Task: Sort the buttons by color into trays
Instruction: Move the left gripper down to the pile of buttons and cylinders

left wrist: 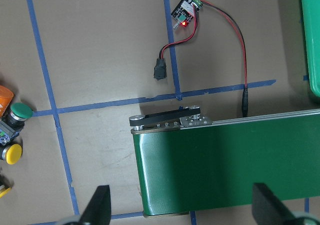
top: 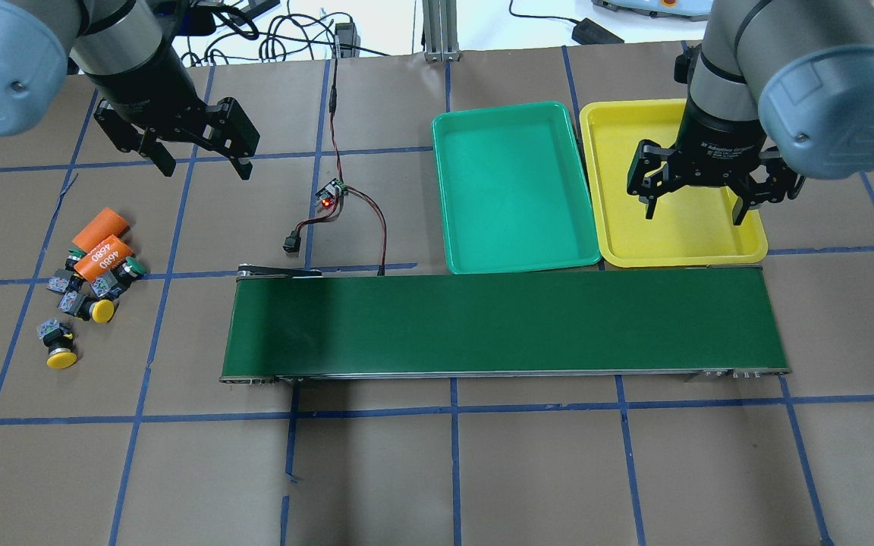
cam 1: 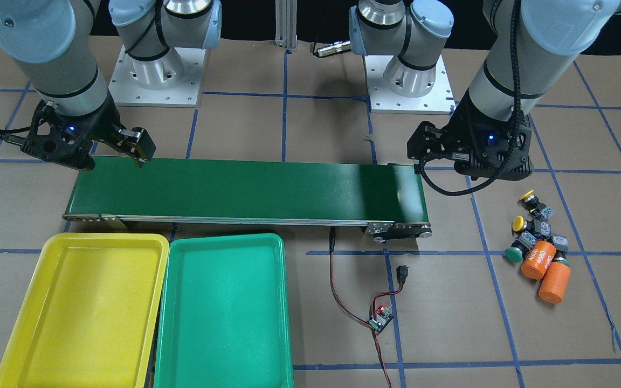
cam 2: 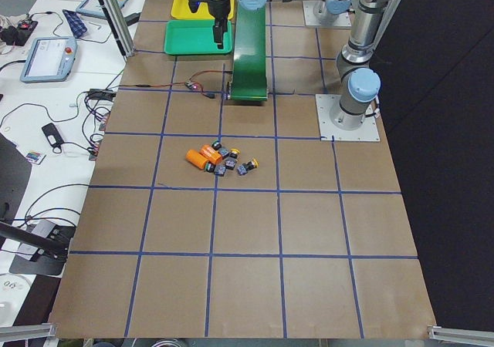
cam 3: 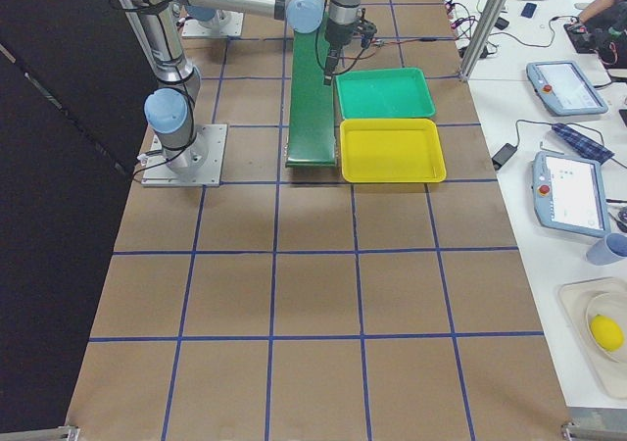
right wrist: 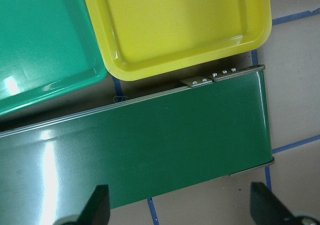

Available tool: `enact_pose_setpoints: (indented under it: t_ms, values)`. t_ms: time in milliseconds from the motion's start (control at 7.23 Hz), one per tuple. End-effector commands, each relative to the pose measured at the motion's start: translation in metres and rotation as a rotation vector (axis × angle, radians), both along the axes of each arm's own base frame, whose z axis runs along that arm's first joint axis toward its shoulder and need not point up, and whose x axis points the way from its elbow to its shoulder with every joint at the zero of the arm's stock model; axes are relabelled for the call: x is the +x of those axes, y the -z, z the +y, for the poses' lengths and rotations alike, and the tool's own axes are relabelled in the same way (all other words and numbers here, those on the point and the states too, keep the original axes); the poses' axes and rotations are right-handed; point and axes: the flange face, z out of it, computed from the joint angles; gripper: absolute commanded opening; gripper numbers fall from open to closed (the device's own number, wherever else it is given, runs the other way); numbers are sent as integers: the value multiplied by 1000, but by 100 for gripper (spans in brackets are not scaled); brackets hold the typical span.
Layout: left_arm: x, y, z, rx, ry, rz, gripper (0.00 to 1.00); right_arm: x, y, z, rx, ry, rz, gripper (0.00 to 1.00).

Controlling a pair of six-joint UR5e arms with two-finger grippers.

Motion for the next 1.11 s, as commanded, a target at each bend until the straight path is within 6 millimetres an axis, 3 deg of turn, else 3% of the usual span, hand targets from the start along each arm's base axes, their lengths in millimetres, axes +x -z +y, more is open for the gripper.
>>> enact_pose_setpoints:
  t_ms: [0,277,415,692,830,968]
  values:
    - [-1,-3,0,-8,-3,6,100,5,-7,-4,-67,-8,-14,100]
    - [4,17,-13,22,-10,4,100,7,-14,-3,-83,-12,-17,100]
    - [16,20,-14,24,-30,3,100,13,-16,0,-84,-8,-71,100]
    - [117,60,-41,45,-145,15,100,25,-24,8,-97,-1,-160,100]
    - [142,78,-45,67,-54,23,100,33,-23,8,-99,-12,-153,100]
    - [179,98,-36,109,-73,21,100,41,-21,11,-97,-29,-148,100]
